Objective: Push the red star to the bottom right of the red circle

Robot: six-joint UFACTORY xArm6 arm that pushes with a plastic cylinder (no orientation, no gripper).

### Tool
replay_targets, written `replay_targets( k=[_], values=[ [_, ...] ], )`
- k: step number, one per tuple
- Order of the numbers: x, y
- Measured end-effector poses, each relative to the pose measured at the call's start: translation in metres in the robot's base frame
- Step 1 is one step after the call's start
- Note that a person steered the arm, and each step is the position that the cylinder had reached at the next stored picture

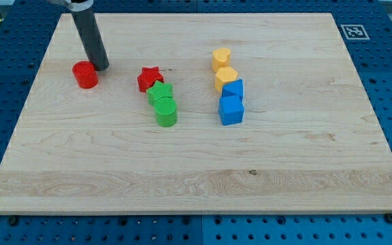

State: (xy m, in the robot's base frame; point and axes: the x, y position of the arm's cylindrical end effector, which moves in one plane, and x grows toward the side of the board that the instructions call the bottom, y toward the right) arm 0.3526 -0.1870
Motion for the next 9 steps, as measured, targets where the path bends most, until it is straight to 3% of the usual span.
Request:
replay_targets(
  k=[1,3,4,6,9],
  values=[
    [0.000,0.009],
    [0.003,0.118],
    [0.010,0.145],
    [0.038,0.139],
    [0.038,0.083]
  ],
)
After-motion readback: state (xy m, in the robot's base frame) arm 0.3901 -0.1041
